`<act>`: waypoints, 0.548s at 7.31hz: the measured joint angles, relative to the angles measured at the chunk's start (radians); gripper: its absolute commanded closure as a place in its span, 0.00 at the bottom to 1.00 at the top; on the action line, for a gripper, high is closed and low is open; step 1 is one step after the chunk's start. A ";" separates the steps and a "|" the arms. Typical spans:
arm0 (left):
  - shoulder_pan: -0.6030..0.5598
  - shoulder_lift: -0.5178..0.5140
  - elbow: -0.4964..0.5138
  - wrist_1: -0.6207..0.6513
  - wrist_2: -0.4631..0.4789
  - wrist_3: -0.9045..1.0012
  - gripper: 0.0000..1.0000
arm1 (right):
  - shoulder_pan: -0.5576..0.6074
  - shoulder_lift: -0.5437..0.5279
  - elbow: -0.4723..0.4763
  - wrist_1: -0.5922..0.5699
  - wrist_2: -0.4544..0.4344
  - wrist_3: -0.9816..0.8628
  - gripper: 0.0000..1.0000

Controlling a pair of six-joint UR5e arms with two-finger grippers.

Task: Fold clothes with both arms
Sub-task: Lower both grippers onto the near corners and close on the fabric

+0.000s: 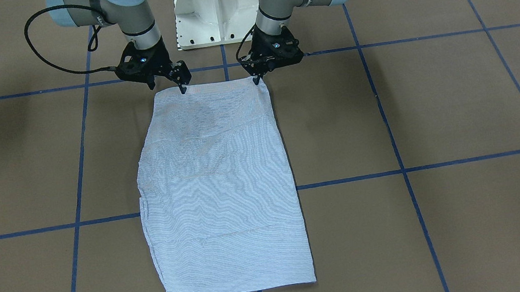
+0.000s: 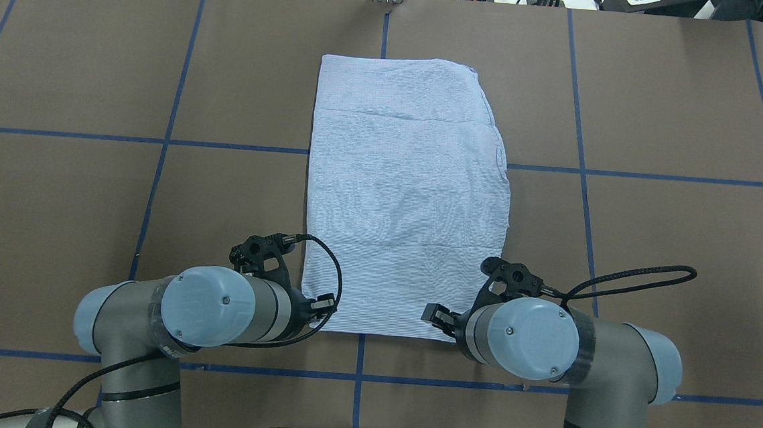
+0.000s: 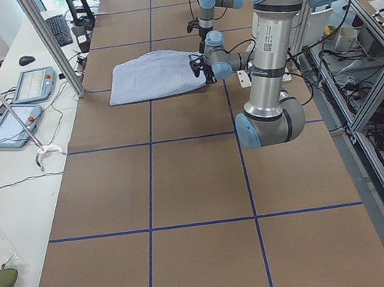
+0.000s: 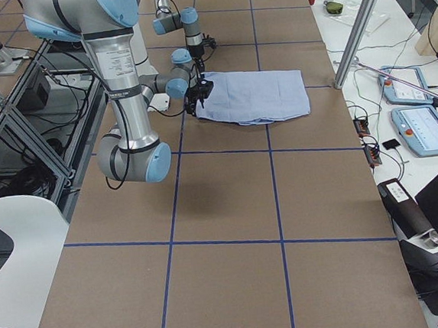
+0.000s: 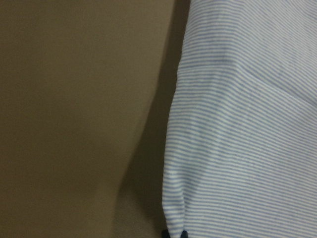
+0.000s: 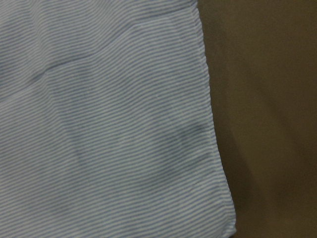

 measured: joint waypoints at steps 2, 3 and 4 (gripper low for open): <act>0.000 0.000 0.001 -0.001 0.000 0.000 1.00 | 0.006 0.015 -0.005 -0.001 -0.002 -0.001 0.00; 0.000 0.000 0.003 -0.002 0.001 0.000 1.00 | 0.014 0.020 -0.005 -0.004 -0.001 -0.003 0.00; 0.000 0.000 0.004 -0.004 0.001 0.000 1.00 | 0.019 0.022 -0.006 -0.007 -0.001 -0.004 0.00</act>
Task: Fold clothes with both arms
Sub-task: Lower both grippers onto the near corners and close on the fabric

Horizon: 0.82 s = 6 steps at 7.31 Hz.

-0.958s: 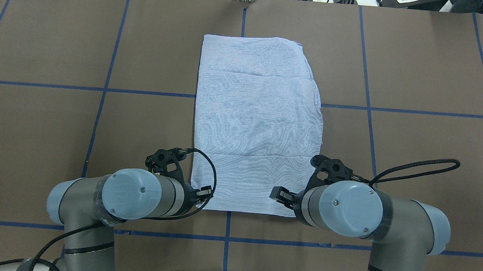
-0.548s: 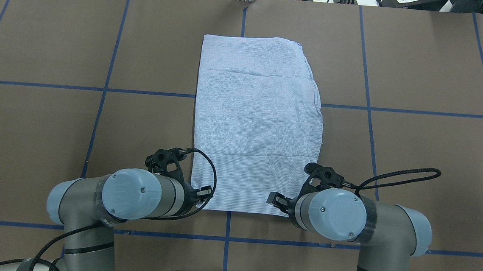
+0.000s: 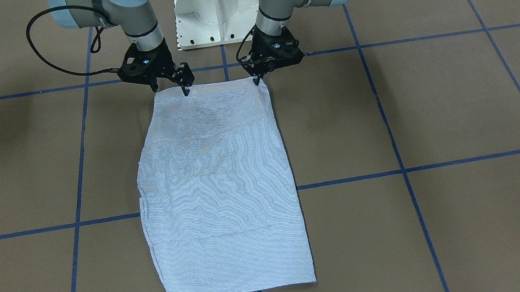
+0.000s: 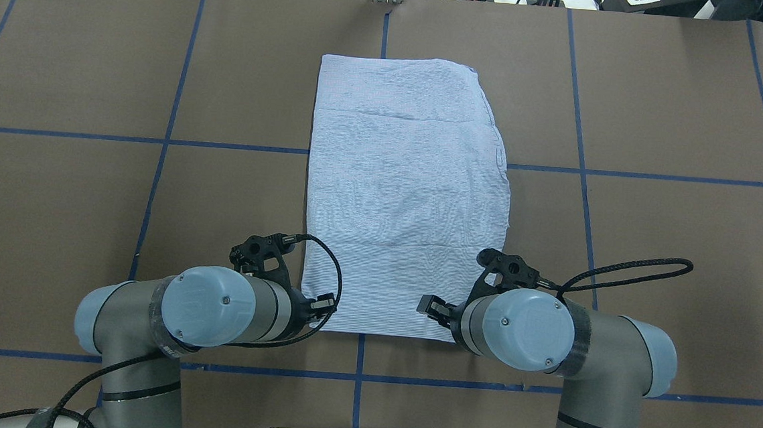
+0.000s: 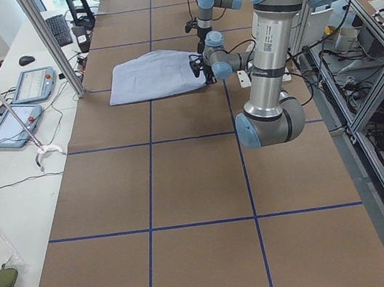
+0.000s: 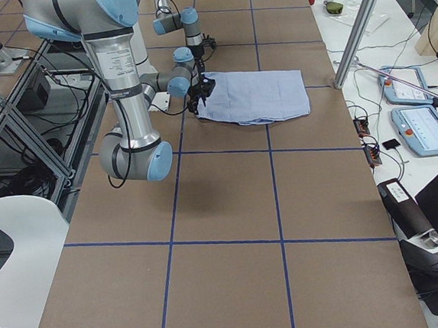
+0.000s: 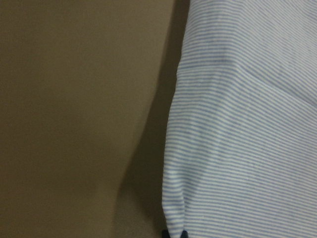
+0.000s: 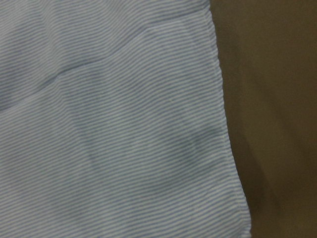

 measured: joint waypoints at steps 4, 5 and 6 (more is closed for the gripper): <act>0.000 -0.001 0.001 -0.002 -0.001 0.000 1.00 | 0.014 0.020 -0.007 -0.091 0.008 -0.005 0.00; 0.000 -0.001 0.001 -0.002 0.000 0.000 1.00 | 0.013 0.023 -0.016 -0.098 0.009 -0.005 0.00; 0.000 -0.001 0.000 -0.001 0.000 0.000 1.00 | 0.012 0.024 -0.024 -0.098 0.009 -0.005 0.00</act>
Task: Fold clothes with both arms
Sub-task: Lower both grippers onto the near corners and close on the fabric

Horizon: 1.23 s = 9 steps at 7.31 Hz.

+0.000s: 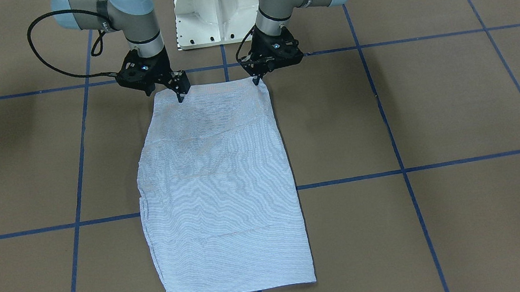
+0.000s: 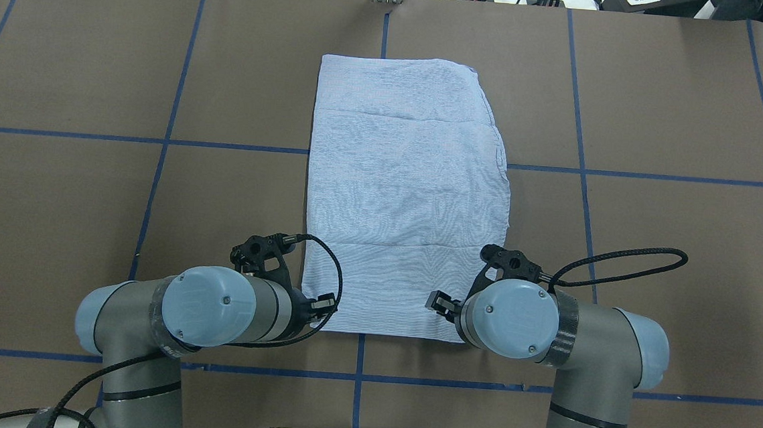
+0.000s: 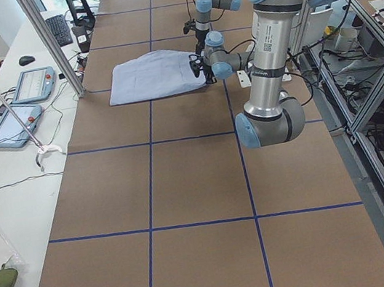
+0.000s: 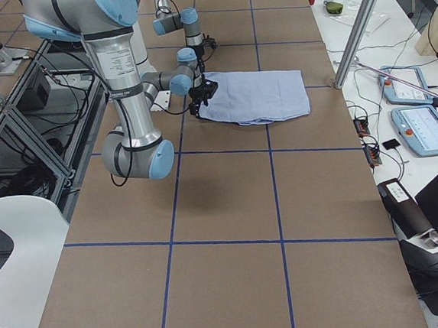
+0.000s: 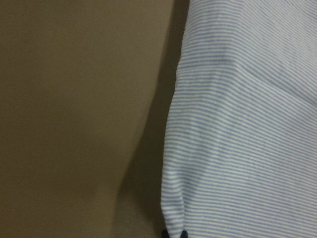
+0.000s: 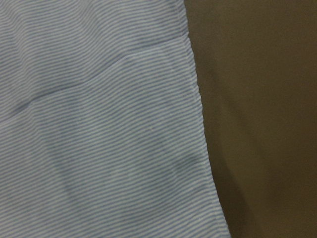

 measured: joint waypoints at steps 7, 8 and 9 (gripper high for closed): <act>0.000 0.001 -0.002 0.001 0.000 0.000 1.00 | -0.008 0.001 -0.007 0.005 0.004 0.000 0.15; 0.000 0.000 -0.003 0.001 0.000 0.000 1.00 | -0.009 0.001 -0.007 0.005 0.004 0.000 0.15; 0.000 0.000 -0.004 0.002 0.000 0.000 1.00 | -0.010 0.001 -0.007 0.006 0.004 0.000 0.14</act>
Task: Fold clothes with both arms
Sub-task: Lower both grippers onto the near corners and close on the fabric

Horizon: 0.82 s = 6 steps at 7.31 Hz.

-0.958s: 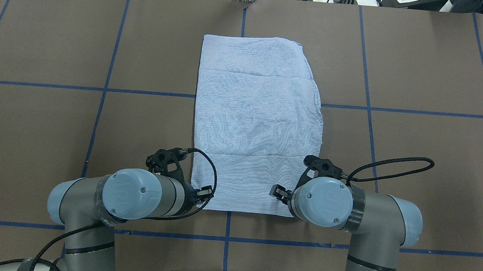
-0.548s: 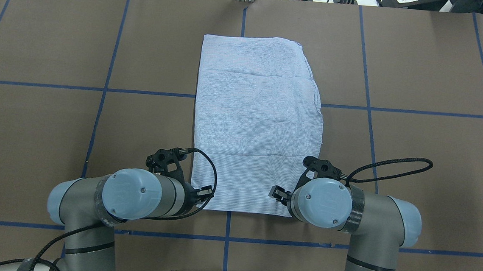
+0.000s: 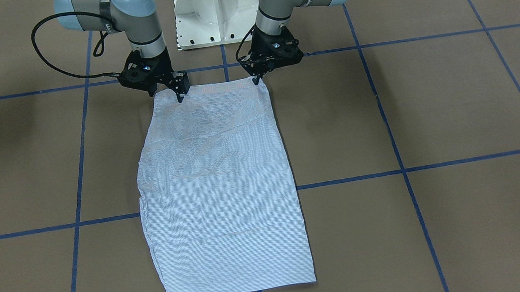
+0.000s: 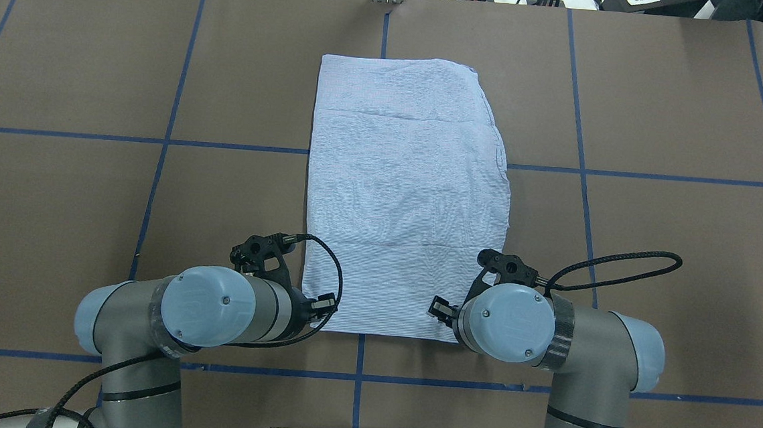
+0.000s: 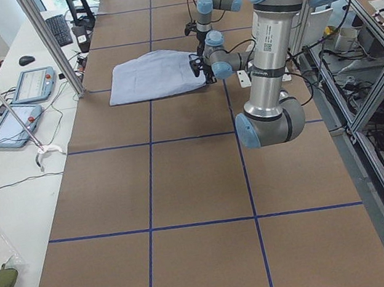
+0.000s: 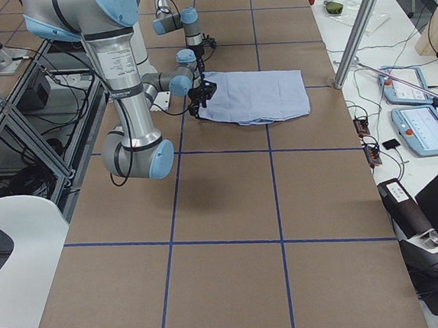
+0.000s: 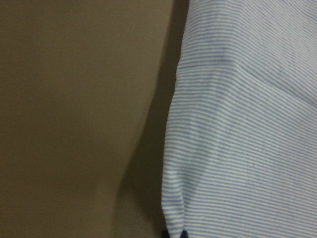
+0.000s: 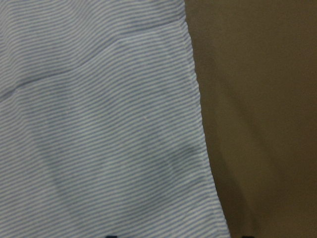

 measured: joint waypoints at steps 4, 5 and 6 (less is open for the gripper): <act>0.000 -0.001 -0.002 0.000 0.001 0.000 1.00 | 0.001 -0.005 0.000 -0.001 0.003 0.000 0.10; 0.001 -0.002 -0.003 0.000 0.002 0.000 1.00 | 0.001 -0.006 0.000 -0.001 0.004 0.000 0.10; 0.002 -0.003 -0.003 0.000 0.002 -0.001 1.00 | 0.001 -0.007 -0.001 -0.001 0.004 0.000 0.10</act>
